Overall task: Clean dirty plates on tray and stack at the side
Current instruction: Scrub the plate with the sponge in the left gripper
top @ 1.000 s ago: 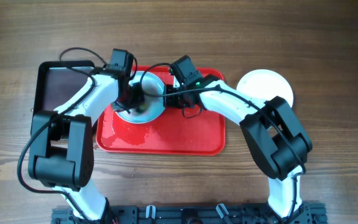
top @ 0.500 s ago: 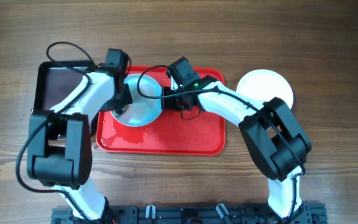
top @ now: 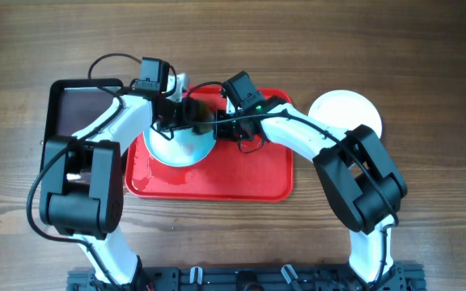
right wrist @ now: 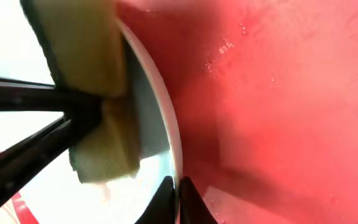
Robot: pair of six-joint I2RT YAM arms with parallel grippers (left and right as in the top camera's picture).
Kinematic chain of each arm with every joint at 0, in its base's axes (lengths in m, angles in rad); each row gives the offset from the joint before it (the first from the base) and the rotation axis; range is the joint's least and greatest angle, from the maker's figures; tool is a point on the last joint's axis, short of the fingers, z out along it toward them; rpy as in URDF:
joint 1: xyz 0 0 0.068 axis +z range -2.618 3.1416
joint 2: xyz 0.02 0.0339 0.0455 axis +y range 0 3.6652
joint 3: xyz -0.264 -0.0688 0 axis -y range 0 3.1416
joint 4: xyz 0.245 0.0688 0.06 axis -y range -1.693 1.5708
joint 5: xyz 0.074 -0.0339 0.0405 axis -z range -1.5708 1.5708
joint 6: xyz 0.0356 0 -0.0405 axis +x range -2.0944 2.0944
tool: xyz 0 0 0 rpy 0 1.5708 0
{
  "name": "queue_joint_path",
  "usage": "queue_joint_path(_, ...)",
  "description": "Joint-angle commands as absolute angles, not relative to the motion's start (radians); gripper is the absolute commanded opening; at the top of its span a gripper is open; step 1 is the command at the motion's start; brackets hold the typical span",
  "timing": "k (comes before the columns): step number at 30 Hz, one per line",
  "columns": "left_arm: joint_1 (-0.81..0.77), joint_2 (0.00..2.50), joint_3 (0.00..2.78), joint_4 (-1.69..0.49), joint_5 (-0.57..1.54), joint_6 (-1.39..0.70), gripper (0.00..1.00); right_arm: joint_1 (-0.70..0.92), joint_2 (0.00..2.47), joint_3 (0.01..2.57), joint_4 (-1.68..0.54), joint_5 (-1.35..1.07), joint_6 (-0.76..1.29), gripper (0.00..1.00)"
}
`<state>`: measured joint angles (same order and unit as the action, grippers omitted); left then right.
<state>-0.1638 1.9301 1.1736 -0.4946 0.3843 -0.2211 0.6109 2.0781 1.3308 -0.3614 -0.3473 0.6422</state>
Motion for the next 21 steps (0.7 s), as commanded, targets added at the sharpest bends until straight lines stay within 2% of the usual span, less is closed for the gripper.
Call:
queue_joint_path(1,-0.161,1.938,1.167,-0.575,-0.054,-0.479,0.04,0.625,2.104,1.332,-0.374,-0.346,0.624,0.04)
queue_joint_path(6,-0.161,1.938,1.167,-0.700,-0.454,-0.579,0.04,0.625,2.104,1.332,-0.373,-0.346,0.624,0.04)
queue_joint_path(10,-0.161,1.936,1.168,-0.760,-0.509,-0.588,0.04,0.625,2.104,1.332,-0.372,-0.346,0.625,0.04)
queue_joint_path(13,-0.161,1.935,1.187,-0.798,-0.399,-0.588,0.04,0.625,2.104,1.332,-0.371,-0.345,0.627,0.04)
queue_joint_path(18,-0.159,1.926,1.295,-0.862,0.133,-0.448,0.04,0.625,2.104,1.332,-0.374,-0.345,0.627,0.04)
queue_joint_path(21,-0.159,1.917,1.374,-0.915,0.241,-0.414,0.04,0.625,2.104,1.332,-0.375,-0.345,0.624,0.04)
